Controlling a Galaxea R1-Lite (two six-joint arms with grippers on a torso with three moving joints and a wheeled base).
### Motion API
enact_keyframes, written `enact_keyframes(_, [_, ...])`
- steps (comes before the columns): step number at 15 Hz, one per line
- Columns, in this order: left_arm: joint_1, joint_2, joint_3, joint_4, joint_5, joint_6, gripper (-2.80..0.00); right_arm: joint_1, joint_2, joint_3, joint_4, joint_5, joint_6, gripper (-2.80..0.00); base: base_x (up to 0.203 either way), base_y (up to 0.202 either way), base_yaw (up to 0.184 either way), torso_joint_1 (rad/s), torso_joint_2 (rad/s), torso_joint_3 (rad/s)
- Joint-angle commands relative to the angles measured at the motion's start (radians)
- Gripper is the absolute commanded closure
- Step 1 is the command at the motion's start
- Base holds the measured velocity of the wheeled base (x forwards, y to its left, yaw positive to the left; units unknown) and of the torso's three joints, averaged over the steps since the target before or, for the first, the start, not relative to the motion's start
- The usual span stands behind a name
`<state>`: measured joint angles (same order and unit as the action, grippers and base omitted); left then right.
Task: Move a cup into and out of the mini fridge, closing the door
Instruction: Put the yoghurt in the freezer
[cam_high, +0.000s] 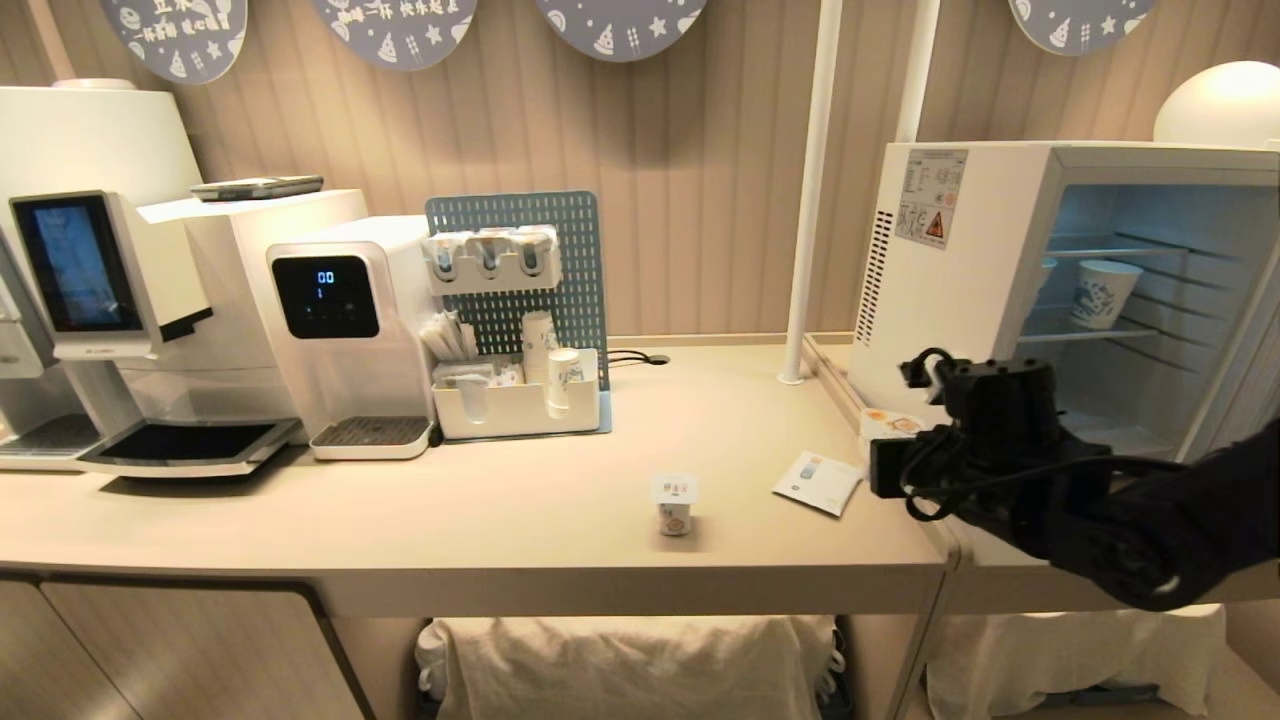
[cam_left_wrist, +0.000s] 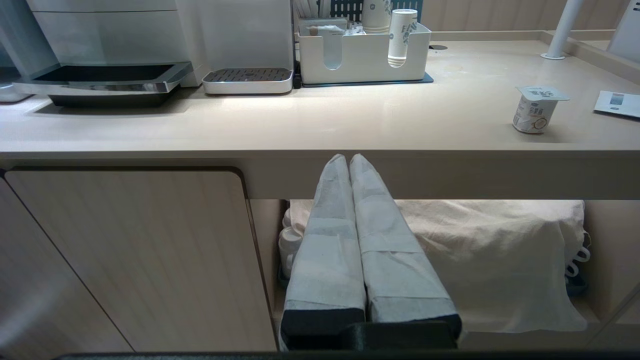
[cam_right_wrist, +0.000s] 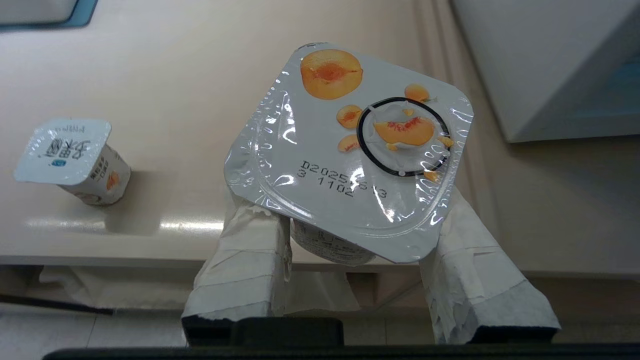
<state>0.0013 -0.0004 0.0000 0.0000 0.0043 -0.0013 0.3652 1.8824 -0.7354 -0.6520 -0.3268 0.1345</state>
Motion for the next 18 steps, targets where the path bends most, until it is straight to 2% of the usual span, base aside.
enact_keyframes(1, [0.000,0.000,0.003,0.000,0.000,0.000,0.00,0.025,-0.247,0.057,0.036,-0.066,0.009,0.00,0.000,0.000,0.000,0.000,0.00,0.000])
enact_keyframes(2, [0.000,0.000,0.003,0.000,0.000,-0.002,0.00,0.048,-0.339,0.084,0.080,-0.127,0.022,0.00,0.000,0.000,0.000,0.000,0.00,0.000])
enact_keyframes(4, [0.000,0.000,0.003,0.000,0.000,-0.002,0.00,0.095,-0.502,0.117,0.209,-0.335,0.070,0.00,0.000,0.000,0.000,0.000,0.00,0.000])
enact_keyframes(5, [0.002,0.000,0.003,0.000,0.000,-0.003,0.00,0.110,-0.580,0.126,0.286,-0.468,0.100,0.00,0.000,0.000,0.000,0.000,0.00,0.000])
enact_keyframes(6, [0.000,0.000,0.003,0.000,0.000,-0.003,0.00,0.111,-0.643,0.135,0.353,-0.574,0.131,0.00,0.000,0.000,0.000,0.000,0.00,0.000])
enact_keyframes(7, [0.000,0.000,0.003,0.000,0.000,-0.002,0.00,0.083,-0.702,0.148,0.412,-0.638,0.161,0.00,0.000,0.000,0.000,0.000,0.00,0.000])
enact_keyframes(10, [0.000,0.000,0.003,0.000,0.000,-0.002,0.00,-0.128,-0.842,0.247,0.490,-0.698,0.181,0.00,0.000,0.000,0.000,0.000,0.00,0.000])
enact_keyframes(14, [0.000,0.000,0.002,0.000,0.000,0.000,0.00,-0.397,-1.135,0.437,0.494,-0.709,0.147,0.00,0.000,0.000,0.000,0.000,0.00,0.000])
enact_keyframes(16, [0.000,0.000,0.002,0.000,0.000,-0.001,0.00,-0.449,-1.326,0.523,0.500,-0.687,0.103,0.00,0.000,0.000,0.000,0.000,0.00,0.000])
enact_keyframes(18, [0.000,0.000,0.003,0.000,0.000,-0.002,0.00,-0.471,-1.517,0.580,0.529,-0.610,0.044,0.00,0.000,0.000,0.000,0.000,0.00,0.000])
